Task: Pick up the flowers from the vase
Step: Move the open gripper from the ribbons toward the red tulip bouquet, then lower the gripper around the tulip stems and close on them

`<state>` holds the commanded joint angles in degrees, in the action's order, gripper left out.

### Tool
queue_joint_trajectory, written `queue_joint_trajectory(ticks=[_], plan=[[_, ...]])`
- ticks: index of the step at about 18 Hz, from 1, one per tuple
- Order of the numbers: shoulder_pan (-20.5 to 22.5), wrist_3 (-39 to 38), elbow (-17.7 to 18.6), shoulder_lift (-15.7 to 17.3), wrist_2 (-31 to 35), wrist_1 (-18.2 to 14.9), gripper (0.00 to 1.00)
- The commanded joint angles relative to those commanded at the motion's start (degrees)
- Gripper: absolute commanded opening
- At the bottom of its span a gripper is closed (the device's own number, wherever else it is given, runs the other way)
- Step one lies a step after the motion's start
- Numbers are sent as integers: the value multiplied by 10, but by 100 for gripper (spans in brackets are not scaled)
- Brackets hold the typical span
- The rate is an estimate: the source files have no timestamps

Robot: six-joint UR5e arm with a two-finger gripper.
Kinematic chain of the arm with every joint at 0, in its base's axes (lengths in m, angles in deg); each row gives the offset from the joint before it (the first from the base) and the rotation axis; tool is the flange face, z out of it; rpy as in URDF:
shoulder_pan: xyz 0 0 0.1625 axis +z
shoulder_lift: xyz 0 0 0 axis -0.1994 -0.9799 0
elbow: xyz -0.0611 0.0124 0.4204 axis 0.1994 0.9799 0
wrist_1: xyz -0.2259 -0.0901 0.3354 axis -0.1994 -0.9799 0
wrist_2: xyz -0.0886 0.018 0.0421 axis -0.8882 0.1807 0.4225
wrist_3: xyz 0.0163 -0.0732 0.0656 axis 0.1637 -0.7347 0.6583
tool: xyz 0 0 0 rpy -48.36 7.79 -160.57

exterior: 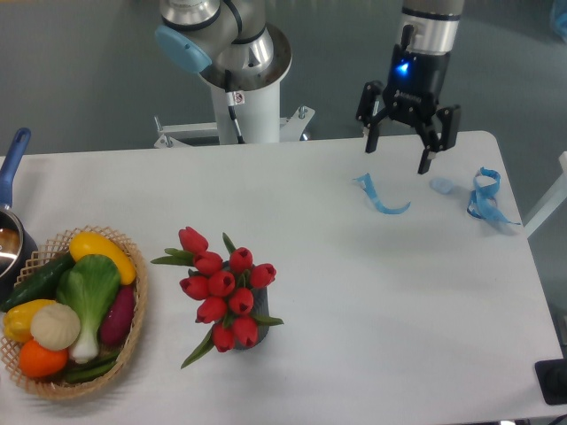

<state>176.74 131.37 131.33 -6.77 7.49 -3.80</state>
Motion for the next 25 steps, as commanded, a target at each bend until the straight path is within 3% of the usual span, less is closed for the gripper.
queue_joint_trajectory(ticks=[4, 8, 16, 25], plan=[[-22, -35, -1, -31, -90, 1, 100], [-47, -38, -1, -53, -135, 7, 100], [-129, -101, -11, -119, -138, 125, 100], [-164, -100, -18, -151, -173, 128, 100]])
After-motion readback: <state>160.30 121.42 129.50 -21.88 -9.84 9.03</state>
